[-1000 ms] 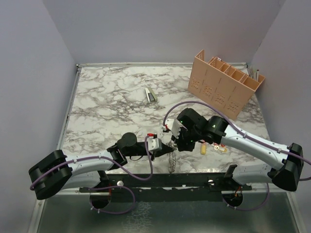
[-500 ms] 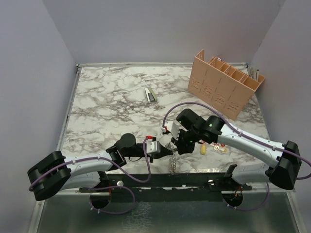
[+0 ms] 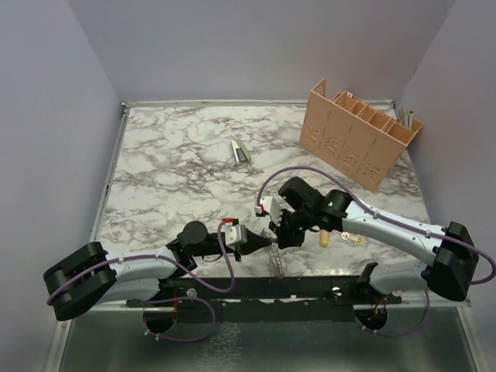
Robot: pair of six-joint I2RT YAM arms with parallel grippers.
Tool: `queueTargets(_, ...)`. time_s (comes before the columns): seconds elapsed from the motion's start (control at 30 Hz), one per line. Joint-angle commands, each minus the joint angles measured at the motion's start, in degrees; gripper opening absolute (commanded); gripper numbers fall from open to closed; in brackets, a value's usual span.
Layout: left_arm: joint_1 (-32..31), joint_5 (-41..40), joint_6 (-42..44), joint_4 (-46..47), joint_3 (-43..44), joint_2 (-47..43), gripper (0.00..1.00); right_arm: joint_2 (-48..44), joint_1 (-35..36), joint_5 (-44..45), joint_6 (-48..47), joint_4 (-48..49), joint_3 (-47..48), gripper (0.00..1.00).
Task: Remove the keys from the keyring
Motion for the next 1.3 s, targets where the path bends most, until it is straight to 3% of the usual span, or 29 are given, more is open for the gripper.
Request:
queueTargets(0.0, -1.0, -3.9, -5.6, 16.2, -2.9, 0.5, 0.0, -0.6, -0.6, 1.7, 0.3, 6.3, -2.5, 0.01)
queueTargets(0.2, -1.0, -6.7, -8.6, 24.2, -4.1, 4.1, 0.0, -1.1, 0.2, 0.8, 1.4, 13.1, -5.6, 0.01)
queueTargets(0.4, -1.0, -9.5, -7.8, 25.4, -5.6, 3.1, 0.0, -2.6, 0.5, -0.5, -0.1, 14.4, -7.1, 0.02)
queueTargets(0.53, -1.0, -9.5, -6.3, 22.8, -6.2, 0.9, 0.0, -7.4, 0.5, 1.6, -0.7, 14.5, -8.4, 0.37)
queueTargets(0.7, -0.9, -8.1, -5.0, 21.0, -7.0, -1.1, 0.0, -14.0, 0.4, 2.2, -3.8, 14.5, -9.8, 0.5)
queueTargets(0.97, -0.9, -4.2, -4.5, 19.7, -6.9, -2.0, 0.0, -22.6, 0.3, -4.2, -9.6, 20.8, -12.2, 0.51)
queueTargets(1.27, -0.9, -2.6, -5.0, 19.8, -5.9, -1.2, 0.0, -19.6, 0.3, -12.4, -9.4, 23.4, -11.1, 0.44)
